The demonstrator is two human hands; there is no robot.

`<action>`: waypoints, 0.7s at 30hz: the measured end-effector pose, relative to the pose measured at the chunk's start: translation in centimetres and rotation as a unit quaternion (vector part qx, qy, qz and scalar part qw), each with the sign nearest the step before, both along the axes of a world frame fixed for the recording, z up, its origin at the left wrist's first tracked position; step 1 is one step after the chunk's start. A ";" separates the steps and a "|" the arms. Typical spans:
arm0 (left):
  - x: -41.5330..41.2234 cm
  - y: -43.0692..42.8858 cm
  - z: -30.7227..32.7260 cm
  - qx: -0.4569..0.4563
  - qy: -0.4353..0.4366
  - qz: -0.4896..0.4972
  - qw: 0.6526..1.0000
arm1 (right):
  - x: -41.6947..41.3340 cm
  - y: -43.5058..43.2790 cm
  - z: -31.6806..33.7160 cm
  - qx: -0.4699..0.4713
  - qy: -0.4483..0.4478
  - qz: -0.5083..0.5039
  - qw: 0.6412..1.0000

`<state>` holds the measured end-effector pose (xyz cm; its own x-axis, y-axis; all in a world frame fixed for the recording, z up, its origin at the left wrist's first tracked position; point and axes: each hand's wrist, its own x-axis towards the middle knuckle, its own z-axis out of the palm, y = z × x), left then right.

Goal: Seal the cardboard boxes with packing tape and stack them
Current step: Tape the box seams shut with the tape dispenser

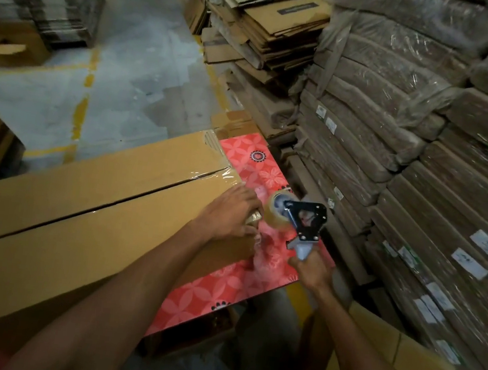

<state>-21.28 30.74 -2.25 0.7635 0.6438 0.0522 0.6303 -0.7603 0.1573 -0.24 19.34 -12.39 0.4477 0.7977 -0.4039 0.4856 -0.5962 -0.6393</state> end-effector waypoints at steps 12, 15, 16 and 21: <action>-0.8 -0.1 0.9 -0.101 -0.068 0.036 0.992 | -1.2 2.7 2.0 -0.082 -0.231 0.138 0.959; -2.6 3.1 0.9 -0.091 -0.169 0.110 0.975 | -2.1 7.3 7.9 0.045 -0.306 0.125 0.943; -3.4 4.7 0.9 -0.077 -0.173 0.145 0.971 | -3.0 9.0 9.6 0.102 -0.293 0.136 0.941; -7.3 12.9 1.0 -0.050 -0.033 0.206 0.977 | -11.7 17.0 16.2 0.258 -0.161 0.275 0.912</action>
